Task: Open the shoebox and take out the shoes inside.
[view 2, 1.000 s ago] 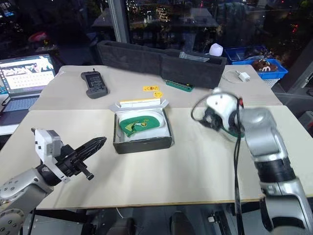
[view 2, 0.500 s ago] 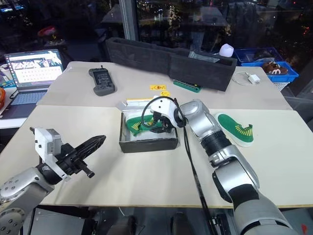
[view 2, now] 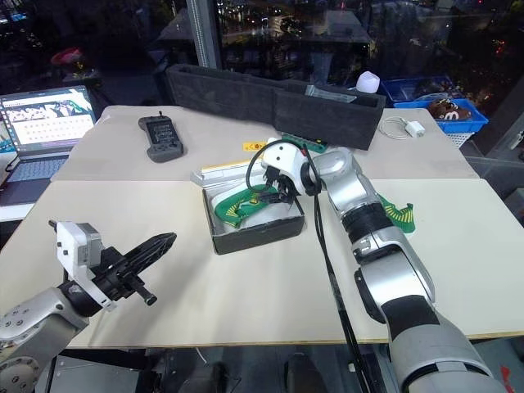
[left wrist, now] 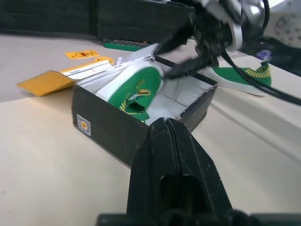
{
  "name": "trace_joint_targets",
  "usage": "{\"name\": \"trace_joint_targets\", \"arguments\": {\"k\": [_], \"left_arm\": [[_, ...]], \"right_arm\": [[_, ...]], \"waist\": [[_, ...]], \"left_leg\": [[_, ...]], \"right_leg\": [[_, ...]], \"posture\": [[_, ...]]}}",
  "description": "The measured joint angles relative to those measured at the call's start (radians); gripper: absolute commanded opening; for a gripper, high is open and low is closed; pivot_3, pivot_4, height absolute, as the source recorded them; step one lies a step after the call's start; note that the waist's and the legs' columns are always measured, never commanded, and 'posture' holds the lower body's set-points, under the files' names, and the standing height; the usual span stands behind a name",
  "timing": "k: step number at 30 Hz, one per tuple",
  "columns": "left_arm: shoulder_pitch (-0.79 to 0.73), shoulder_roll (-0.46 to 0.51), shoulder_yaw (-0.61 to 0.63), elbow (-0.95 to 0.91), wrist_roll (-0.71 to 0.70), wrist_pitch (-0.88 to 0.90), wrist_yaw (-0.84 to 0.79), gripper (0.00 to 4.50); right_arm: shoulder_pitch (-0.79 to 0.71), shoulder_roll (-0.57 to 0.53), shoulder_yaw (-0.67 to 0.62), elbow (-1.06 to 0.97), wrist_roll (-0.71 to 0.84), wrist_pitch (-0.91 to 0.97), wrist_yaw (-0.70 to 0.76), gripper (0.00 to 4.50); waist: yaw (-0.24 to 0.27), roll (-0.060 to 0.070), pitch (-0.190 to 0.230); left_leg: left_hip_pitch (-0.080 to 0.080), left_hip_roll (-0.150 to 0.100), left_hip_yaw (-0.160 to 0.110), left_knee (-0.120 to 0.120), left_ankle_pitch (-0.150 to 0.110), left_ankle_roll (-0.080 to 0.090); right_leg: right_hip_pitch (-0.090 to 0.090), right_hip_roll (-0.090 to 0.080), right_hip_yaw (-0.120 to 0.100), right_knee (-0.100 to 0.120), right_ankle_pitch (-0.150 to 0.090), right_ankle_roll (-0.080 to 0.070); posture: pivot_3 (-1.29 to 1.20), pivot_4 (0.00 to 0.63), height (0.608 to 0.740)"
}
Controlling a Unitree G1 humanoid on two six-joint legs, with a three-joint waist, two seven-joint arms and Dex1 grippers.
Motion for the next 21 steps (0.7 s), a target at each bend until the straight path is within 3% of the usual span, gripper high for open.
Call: {"name": "trace_joint_targets", "arguments": {"k": [11,19,21], "left_arm": [[0.009,-0.01,-0.008,0.014,0.041,-0.016,-0.031,0.0],[0.039,-0.01,-0.003,0.032,0.063,-0.048,-0.071,0.0],[0.045,-0.01,-0.002,0.041,0.07,-0.051,-0.081,0.0]], "right_arm": [[-0.029,0.055,0.027,0.296,-0.119,-0.184,-0.166,3.37],[-0.042,0.098,0.009,0.326,-0.119,-0.193,-0.174,3.37],[-0.037,0.101,0.008,0.31,-0.119,-0.191,-0.16,2.85]], "waist": [[-0.006,0.0,0.0],[-0.015,0.0,0.0],[-0.02,0.0,0.0]], "left_leg": [[0.001,0.0,0.0,0.0,0.0,0.0],[0.005,0.001,0.0,0.0,0.0,0.0],[0.005,0.001,0.0,0.0,0.0,0.0]], "right_leg": [[0.001,0.0,0.0,0.001,0.001,-0.002],[0.003,0.001,0.001,0.002,-0.001,0.001],[0.002,0.001,0.001,0.003,-0.001,0.001]], "posture": [[0.0,0.15,0.715],[0.0,0.15,0.715],[0.0,0.15,0.715]]}}
